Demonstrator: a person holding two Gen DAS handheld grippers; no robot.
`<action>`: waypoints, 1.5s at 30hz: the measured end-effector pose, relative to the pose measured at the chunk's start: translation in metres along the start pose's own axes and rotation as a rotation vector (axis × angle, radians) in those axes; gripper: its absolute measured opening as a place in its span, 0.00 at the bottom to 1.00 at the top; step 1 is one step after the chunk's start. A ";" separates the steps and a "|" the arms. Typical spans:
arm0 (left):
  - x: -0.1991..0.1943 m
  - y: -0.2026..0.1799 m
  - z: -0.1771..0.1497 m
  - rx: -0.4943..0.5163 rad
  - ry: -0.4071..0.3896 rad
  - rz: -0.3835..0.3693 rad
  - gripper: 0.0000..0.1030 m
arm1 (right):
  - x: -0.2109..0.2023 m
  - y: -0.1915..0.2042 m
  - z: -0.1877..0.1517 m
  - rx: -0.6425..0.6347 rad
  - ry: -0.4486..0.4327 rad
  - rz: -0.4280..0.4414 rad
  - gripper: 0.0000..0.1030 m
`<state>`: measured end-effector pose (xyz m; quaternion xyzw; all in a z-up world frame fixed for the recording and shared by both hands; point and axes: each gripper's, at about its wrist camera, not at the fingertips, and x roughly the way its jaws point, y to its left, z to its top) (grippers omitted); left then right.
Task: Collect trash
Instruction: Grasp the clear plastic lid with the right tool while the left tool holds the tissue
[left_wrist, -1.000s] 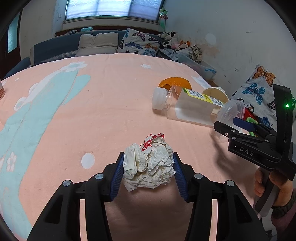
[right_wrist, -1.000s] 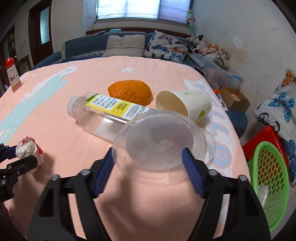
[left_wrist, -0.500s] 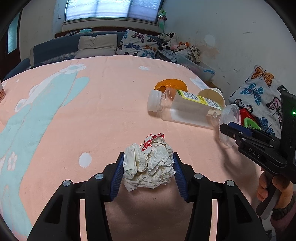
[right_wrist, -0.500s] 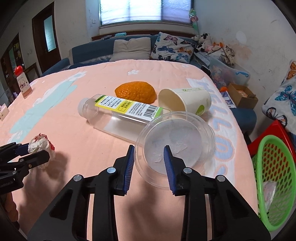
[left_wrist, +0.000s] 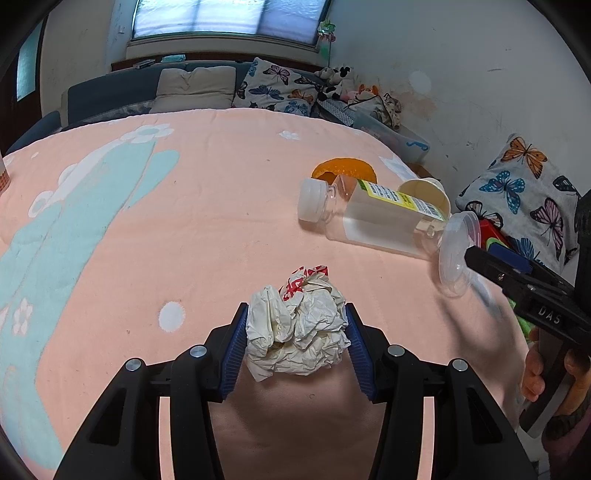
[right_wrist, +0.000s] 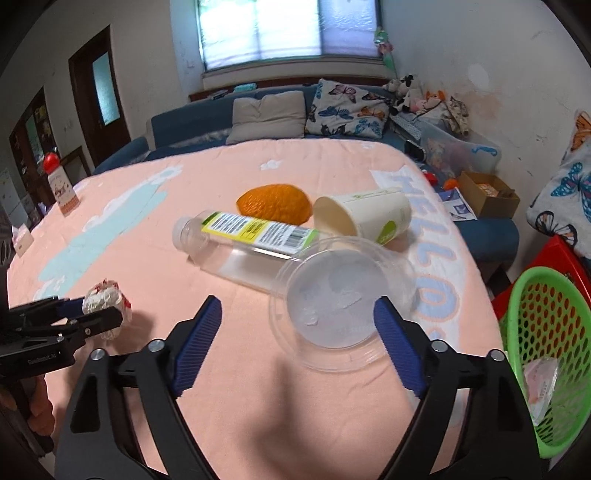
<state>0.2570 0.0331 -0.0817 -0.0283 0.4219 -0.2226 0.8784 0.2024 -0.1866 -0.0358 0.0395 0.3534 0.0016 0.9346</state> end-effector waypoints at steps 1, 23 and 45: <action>0.000 0.000 0.000 0.000 0.000 -0.002 0.47 | -0.001 -0.004 0.001 0.011 -0.006 -0.004 0.87; 0.003 0.000 -0.001 0.000 -0.003 -0.031 0.47 | 0.032 -0.010 0.009 -0.057 0.050 -0.072 0.96; 0.004 -0.007 0.000 0.013 0.001 -0.043 0.47 | 0.014 -0.040 -0.011 -0.060 0.110 -0.057 0.94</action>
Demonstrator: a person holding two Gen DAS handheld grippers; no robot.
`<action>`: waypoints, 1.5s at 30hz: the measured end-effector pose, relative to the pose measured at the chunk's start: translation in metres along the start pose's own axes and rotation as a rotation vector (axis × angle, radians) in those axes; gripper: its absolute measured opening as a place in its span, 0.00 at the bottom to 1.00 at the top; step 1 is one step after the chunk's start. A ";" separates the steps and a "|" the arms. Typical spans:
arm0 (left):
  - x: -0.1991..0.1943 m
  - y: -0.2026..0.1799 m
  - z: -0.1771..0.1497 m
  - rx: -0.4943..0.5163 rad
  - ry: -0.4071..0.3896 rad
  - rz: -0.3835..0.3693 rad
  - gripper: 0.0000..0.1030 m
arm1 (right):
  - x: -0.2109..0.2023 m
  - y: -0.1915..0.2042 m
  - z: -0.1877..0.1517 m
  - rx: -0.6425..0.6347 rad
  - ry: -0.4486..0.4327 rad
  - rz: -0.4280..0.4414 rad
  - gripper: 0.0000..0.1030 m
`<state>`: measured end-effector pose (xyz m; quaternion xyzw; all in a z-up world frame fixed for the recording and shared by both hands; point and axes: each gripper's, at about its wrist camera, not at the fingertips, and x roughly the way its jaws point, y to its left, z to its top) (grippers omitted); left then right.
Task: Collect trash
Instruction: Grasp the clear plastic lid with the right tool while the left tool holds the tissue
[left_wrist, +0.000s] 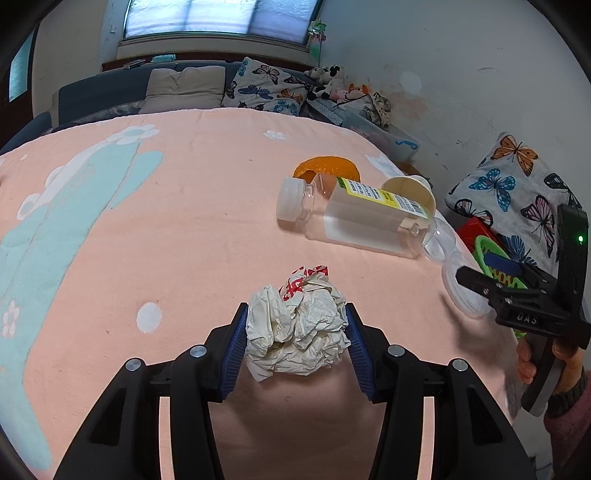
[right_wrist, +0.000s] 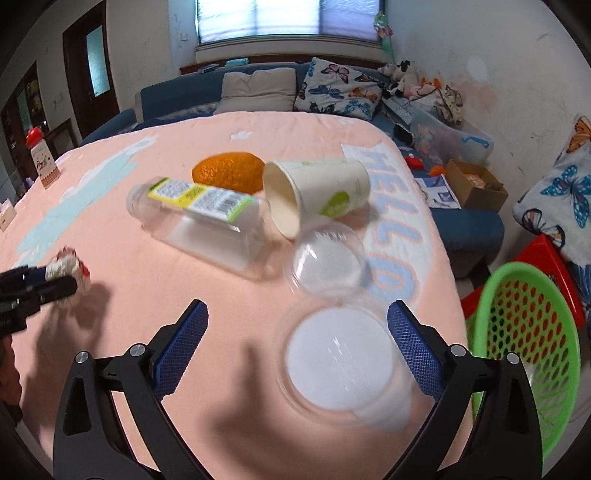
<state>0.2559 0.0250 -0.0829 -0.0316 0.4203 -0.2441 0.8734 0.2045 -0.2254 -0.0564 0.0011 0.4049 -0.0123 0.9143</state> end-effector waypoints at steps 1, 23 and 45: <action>0.000 -0.001 0.000 0.001 0.000 0.000 0.47 | 0.000 -0.003 -0.004 0.002 0.011 0.002 0.95; -0.001 -0.019 0.003 0.018 0.010 0.009 0.47 | 0.005 -0.022 -0.027 -0.009 0.065 0.025 0.90; 0.002 -0.022 0.001 0.018 0.008 -0.018 0.47 | 0.002 -0.031 -0.039 -0.004 0.073 0.113 0.96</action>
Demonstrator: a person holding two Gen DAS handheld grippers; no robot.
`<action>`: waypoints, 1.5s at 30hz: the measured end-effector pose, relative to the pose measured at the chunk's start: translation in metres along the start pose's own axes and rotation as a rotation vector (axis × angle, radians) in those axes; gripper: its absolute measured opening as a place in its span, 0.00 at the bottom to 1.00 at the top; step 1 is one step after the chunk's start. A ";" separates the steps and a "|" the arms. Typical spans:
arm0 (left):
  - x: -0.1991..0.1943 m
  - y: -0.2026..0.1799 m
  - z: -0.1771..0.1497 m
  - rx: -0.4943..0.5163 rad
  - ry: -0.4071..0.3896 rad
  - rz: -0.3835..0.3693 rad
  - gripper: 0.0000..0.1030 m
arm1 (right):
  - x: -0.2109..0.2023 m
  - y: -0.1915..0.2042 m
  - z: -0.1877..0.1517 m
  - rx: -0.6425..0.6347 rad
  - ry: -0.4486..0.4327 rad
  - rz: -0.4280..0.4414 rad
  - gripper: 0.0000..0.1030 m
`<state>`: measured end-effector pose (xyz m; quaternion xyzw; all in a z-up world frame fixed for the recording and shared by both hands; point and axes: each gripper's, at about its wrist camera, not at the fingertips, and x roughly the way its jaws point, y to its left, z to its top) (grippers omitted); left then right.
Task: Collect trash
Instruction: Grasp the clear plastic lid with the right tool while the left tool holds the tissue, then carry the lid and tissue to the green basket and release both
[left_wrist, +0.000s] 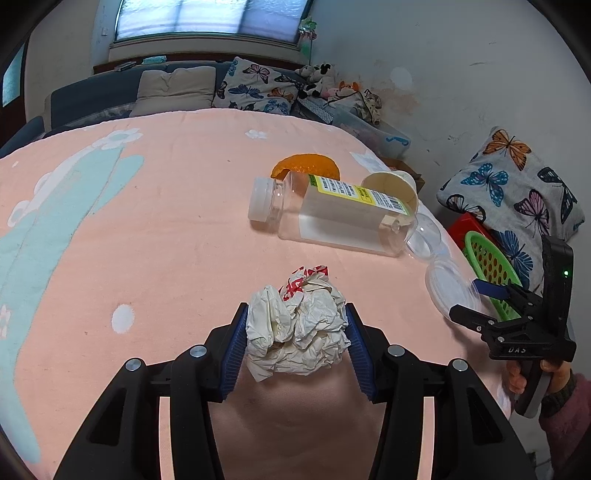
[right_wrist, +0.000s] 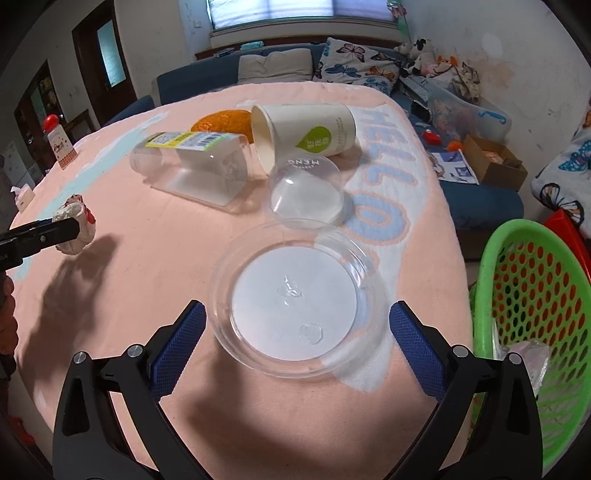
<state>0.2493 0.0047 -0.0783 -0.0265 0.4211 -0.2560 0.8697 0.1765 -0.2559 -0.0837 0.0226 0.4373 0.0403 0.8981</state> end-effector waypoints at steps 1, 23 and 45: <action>0.000 0.000 0.000 -0.002 0.001 -0.001 0.47 | 0.001 0.000 0.000 0.003 0.003 0.009 0.96; -0.015 -0.028 0.004 0.047 -0.018 -0.015 0.47 | -0.015 -0.005 -0.006 0.043 -0.045 -0.057 0.89; -0.001 -0.188 0.030 0.231 -0.010 -0.119 0.47 | -0.103 -0.131 -0.051 0.232 -0.132 -0.205 0.89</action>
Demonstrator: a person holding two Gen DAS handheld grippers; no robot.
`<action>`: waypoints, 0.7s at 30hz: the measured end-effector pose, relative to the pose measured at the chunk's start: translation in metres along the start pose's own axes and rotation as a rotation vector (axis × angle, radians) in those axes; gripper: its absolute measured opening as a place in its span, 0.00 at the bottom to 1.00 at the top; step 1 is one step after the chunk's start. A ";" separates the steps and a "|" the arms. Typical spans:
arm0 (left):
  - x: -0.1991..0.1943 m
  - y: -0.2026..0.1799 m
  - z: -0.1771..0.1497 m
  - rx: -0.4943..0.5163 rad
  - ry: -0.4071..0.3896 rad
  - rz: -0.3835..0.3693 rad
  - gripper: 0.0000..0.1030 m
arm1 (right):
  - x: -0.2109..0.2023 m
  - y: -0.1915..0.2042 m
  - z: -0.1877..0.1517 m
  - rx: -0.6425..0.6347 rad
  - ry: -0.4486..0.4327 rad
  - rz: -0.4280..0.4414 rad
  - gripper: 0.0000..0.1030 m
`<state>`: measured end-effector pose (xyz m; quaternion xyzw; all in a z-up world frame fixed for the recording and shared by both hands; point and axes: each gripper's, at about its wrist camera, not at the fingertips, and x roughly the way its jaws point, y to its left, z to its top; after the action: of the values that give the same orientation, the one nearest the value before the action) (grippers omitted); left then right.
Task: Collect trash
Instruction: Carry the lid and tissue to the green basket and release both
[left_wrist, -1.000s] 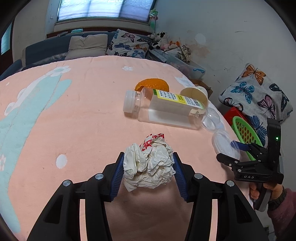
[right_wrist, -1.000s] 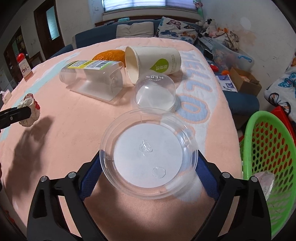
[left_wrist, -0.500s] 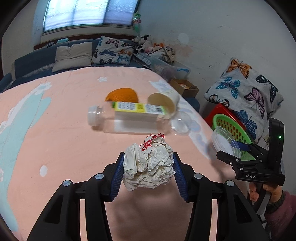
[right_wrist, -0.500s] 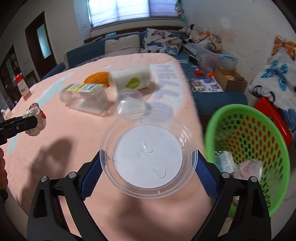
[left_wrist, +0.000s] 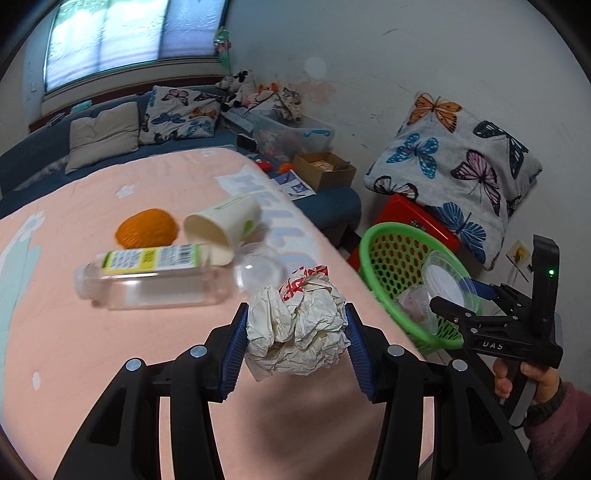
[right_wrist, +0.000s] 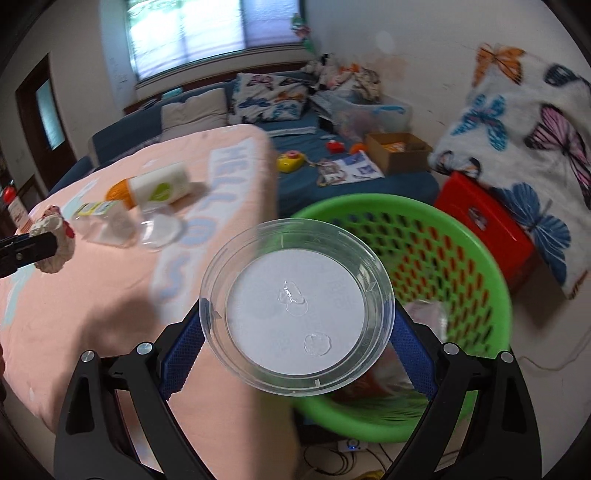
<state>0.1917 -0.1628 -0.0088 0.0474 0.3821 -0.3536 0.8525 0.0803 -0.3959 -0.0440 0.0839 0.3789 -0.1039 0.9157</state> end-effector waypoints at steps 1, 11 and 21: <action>0.003 -0.008 0.004 0.012 0.000 -0.005 0.47 | 0.000 -0.012 0.000 0.019 0.004 -0.006 0.89; 0.039 -0.063 0.033 0.066 0.021 -0.057 0.47 | 0.004 -0.070 -0.007 0.132 0.027 -0.009 0.91; 0.077 -0.106 0.049 0.125 0.061 -0.098 0.47 | -0.004 -0.091 -0.011 0.167 0.012 -0.005 0.93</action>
<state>0.1895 -0.3031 -0.0068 0.0927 0.3871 -0.4167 0.8173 0.0470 -0.4807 -0.0563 0.1594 0.3748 -0.1368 0.9030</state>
